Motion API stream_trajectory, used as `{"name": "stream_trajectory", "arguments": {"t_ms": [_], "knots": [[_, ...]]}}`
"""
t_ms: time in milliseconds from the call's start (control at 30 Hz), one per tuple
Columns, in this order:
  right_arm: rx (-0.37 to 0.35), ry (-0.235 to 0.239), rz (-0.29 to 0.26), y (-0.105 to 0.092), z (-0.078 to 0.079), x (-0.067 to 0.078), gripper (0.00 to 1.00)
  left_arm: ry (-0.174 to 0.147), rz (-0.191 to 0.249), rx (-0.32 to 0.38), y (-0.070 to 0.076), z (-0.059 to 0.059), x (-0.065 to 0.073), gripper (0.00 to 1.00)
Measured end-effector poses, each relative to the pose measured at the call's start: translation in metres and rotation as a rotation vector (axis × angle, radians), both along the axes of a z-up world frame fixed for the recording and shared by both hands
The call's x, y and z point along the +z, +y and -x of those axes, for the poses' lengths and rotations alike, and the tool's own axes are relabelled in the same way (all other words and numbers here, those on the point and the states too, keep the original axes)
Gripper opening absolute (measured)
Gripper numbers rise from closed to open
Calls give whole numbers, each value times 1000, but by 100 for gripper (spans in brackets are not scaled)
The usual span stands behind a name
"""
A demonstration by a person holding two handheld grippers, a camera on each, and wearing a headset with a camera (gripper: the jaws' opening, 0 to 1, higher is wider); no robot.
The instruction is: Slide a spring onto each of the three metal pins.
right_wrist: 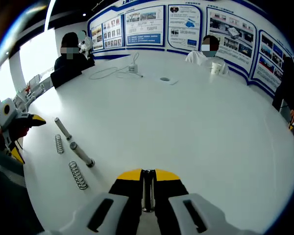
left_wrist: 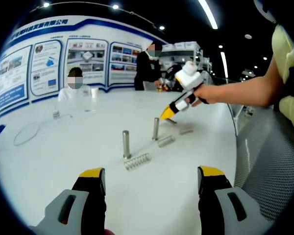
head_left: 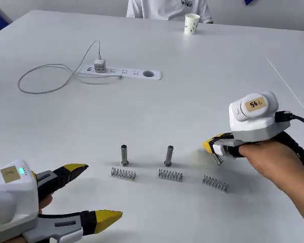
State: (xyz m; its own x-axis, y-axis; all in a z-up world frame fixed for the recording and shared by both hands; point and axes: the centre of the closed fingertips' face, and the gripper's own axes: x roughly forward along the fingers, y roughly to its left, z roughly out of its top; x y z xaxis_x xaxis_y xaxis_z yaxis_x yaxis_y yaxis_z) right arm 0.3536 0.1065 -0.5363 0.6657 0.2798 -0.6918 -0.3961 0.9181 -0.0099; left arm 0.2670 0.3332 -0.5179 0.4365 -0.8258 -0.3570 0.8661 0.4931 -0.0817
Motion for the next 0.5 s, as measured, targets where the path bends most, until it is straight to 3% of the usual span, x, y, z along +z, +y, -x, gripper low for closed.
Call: {"name": "stream_trajectory", "arguments": {"t_ms": [500], "knots": [[2, -31, 2, -2, 11, 13, 9, -22, 0, -1, -1, 3, 8, 78]]}}
